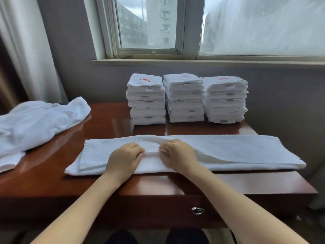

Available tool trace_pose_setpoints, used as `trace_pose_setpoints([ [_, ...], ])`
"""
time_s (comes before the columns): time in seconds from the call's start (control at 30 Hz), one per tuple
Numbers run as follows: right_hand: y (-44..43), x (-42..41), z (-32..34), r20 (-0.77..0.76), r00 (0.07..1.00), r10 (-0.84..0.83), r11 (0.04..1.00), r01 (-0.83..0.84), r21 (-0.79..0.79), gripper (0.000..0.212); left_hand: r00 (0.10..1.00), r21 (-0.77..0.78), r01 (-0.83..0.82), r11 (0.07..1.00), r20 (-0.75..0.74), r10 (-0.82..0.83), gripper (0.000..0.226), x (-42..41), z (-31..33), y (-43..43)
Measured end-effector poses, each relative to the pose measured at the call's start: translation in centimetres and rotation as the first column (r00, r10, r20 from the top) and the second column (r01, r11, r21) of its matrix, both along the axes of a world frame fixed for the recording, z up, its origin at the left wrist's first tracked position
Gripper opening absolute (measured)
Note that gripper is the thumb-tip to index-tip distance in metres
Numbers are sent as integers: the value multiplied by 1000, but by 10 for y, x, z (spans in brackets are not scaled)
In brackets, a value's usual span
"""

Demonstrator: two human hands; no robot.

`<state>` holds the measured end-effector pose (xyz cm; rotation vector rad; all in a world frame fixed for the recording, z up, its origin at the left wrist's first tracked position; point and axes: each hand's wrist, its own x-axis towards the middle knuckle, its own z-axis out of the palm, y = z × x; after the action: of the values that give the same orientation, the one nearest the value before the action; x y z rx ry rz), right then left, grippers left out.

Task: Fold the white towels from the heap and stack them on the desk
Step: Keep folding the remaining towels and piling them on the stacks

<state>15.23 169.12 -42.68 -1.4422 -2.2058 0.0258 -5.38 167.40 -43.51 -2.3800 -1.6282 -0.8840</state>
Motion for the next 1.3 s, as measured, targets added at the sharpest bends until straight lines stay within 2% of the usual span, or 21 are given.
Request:
trace_pose_setpoints([
  [0.13,11,-4,11,167,986,-14,999,6,47,22,1000,-4,20,1000,-7,-20,11,-5,5,6],
  [0.27,10,-7,31,58,996,66,987,-74,141,13,999,149,16,989,50,-23,14,-23,19,6],
  [0.33,6,-10,38,111,983,148,988,-153,35,14,997,147,57,988,40,-63,22,-34,23,1],
  [0.4,3,-14,36,192,963,189,978,-167,-122,26,993,74,119,990,-6,-119,26,-42,20,-4],
  [0.47,3,-18,29,141,973,185,972,-160,-172,29,994,-4,113,994,2,-113,29,-49,13,-8],
  [0.6,10,-37,27,6,989,149,980,-147,-135,15,973,4,-35,999,229,33,36,-63,7,-7],
  [0.67,15,-51,28,-29,985,171,979,-173,-109,16,948,-3,-152,988,281,147,23,-75,9,-6],
  [0.73,19,-67,28,-64,974,217,972,-222,-77,17,918,-62,-268,961,286,275,8,-90,10,-3],
  [0.77,21,-75,28,-84,966,242,967,-248,-64,16,899,-105,-323,941,276,339,9,-98,10,-2],
  [0.83,23,-92,28,-113,951,289,953,-297,-58,15,862,-205,-412,888,228,452,13,-115,10,-2],
  [0.9,23,-108,26,-100,940,328,938,-336,-85,14,829,-315,-476,821,150,538,28,-126,9,-1],
  [0.97,21,-121,24,-39,935,352,925,-354,-139,16,808,-392,-497,775,116,577,40,-133,7,1],
  [1.07,20,-130,18,34,931,364,920,-353,-169,19,771,-471,-471,746,190,608,49,-139,7,9],
  [1.17,21,-131,15,35,938,344,931,-335,-146,19,737,-520,-435,735,263,622,54,-141,9,20],
  [1.3,23,-128,14,-12,940,340,930,-339,-143,18,753,-511,-386,768,307,583,51,-139,8,30],
])
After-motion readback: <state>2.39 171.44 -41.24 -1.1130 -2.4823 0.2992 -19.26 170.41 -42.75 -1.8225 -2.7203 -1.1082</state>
